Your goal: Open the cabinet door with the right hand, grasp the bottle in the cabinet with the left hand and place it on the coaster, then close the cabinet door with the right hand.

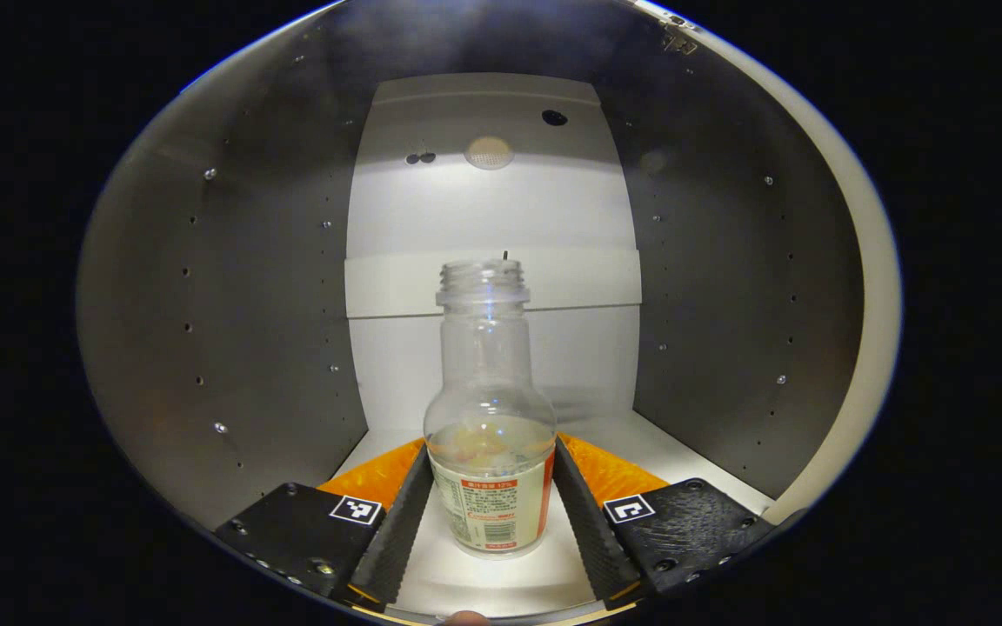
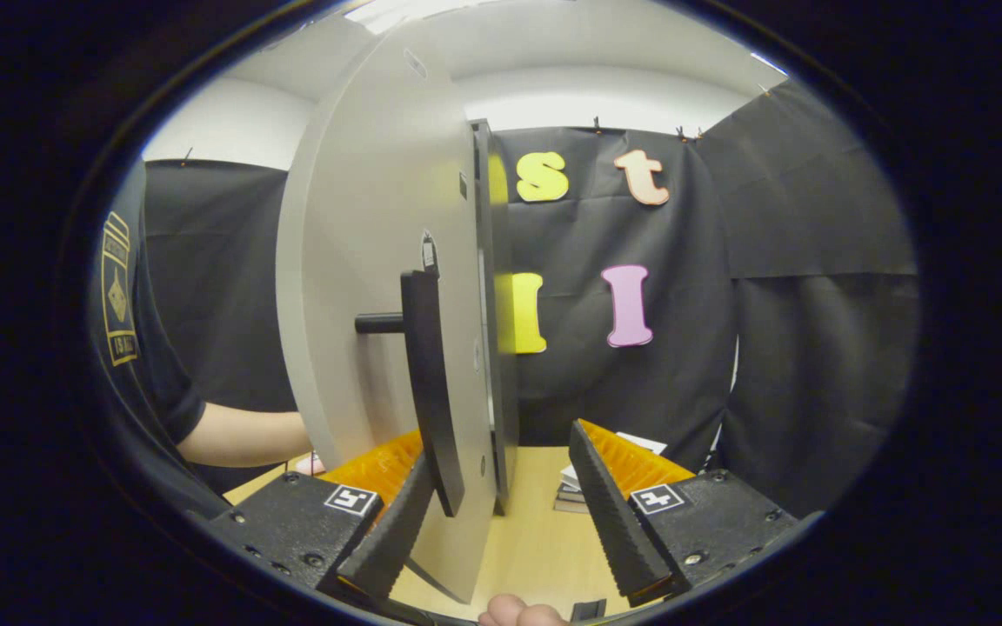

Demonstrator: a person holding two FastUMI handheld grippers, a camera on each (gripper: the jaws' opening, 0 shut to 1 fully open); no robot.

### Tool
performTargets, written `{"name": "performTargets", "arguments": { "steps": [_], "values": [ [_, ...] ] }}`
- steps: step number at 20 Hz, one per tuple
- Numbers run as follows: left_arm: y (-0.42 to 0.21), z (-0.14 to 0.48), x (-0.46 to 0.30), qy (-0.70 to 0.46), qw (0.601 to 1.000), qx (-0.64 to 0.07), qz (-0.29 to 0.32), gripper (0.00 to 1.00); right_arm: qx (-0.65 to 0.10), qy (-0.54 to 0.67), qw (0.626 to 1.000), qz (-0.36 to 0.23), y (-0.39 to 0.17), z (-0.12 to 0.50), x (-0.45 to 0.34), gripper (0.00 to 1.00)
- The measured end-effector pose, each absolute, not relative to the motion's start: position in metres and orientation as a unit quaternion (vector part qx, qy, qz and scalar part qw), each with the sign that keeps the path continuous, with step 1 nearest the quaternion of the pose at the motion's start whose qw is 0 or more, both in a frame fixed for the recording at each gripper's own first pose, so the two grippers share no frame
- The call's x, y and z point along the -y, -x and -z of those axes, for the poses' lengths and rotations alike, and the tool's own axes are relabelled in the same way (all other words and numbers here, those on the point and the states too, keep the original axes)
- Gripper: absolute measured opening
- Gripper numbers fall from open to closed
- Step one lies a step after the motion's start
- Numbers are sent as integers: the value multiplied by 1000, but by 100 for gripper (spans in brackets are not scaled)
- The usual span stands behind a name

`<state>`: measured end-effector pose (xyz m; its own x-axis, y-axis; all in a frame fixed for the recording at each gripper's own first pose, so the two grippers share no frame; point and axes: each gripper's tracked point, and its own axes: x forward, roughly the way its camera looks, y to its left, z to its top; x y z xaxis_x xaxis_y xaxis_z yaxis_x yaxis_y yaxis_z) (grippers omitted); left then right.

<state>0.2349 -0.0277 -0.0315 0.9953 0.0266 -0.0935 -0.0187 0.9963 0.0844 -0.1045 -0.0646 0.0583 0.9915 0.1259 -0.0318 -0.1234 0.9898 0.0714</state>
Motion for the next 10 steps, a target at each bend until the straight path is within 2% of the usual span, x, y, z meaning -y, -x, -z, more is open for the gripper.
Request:
{"name": "performTargets", "arguments": {
  "steps": [5, 6, 7, 10],
  "values": [
    [-214, 23, 28, -49, 997, -52, -9, 78, -16, -41, 994, -101, 99, -57, 62, 91],
    [-207, 19, 28, -56, 997, -48, -14, 86, -13, -41, 993, -108, 98, -57, 62, 92],
    [-207, 17, 25, -64, 997, -44, -16, 76, -11, -41, 992, -117, 98, -58, 61, 92],
    [-200, 18, 22, -71, 996, -48, -26, 75, -9, -42, 989, -139, 95, -56, 58, 92]
  ]
}}
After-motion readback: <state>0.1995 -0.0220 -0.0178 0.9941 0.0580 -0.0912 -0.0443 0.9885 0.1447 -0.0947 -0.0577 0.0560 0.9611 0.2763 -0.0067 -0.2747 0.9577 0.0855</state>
